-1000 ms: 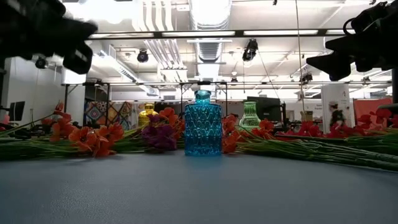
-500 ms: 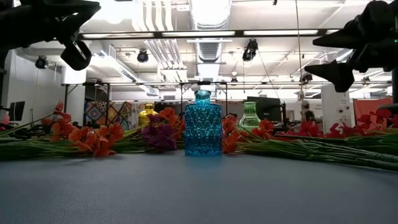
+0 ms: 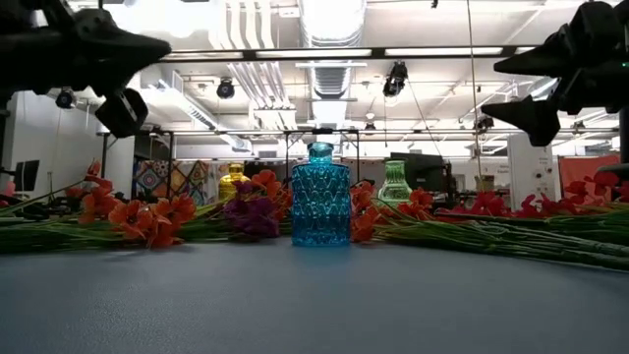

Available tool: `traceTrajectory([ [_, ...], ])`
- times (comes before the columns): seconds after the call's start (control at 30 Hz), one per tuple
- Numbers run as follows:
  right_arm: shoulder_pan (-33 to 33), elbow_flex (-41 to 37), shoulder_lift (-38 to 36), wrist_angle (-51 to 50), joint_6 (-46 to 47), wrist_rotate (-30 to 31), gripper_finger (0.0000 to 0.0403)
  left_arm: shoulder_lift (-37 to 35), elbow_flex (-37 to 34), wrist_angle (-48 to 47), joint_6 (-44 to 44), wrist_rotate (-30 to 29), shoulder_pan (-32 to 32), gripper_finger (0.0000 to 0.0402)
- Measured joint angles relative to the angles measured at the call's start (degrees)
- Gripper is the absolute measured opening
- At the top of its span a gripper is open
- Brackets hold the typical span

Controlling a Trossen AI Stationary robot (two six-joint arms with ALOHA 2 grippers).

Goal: Sort flowers into vase by color
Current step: Put the center violet flower into the blue vase

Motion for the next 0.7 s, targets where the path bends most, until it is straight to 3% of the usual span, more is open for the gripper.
traceTrajectory([
  [0.17,0.0,0.0,0.0,1.1,4.9,5.2,0.0352,3.8,6.6,-12.7,-8.2,-0.7,0.0,0.0],
  [0.43,0.0,1.6,4.2,5.1,3.9,6.7,0.0352,12.2,30.3,-73.1,-14.7,0.6,0.1,0.0],
  [0.6,0.0,4.3,10.6,5.2,4.4,6.3,0.0352,18.3,40.4,-96.0,-9.0,0.6,0.1,0.0002],
  [0.7,0.0,6.4,15.7,5.3,4.4,6.2,0.0352,20.9,41.9,-101.2,-1.5,0.6,0.1,0.0018],
])
